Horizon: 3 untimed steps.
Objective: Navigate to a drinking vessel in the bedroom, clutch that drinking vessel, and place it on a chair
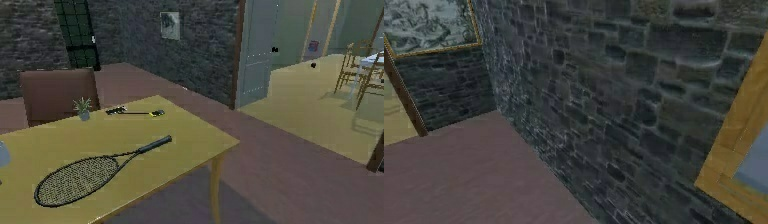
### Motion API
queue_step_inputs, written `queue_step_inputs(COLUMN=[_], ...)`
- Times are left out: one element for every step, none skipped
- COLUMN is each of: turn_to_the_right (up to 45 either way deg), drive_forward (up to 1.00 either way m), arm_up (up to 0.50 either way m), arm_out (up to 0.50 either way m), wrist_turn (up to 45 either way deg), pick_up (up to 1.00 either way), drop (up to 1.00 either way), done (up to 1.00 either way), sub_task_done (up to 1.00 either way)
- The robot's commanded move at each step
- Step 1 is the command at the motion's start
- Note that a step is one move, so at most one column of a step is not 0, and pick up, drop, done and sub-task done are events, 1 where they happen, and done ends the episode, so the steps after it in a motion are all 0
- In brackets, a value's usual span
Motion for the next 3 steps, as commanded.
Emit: queue_step_inputs(turn_to_the_right=[-45.0,-45.0,-42.0], drive_forward=[0.00,0.00,0.00], arm_up=[0.00,0.00,0.00], arm_out=[0.00,0.00,0.00], wrist_turn=[0.0,0.0,0.0], pick_up=[0.00,0.00,0.00], drop=[0.00,0.00,0.00], done=[0.00,0.00,0.00], sub_task_done=[0.00,0.00,0.00])
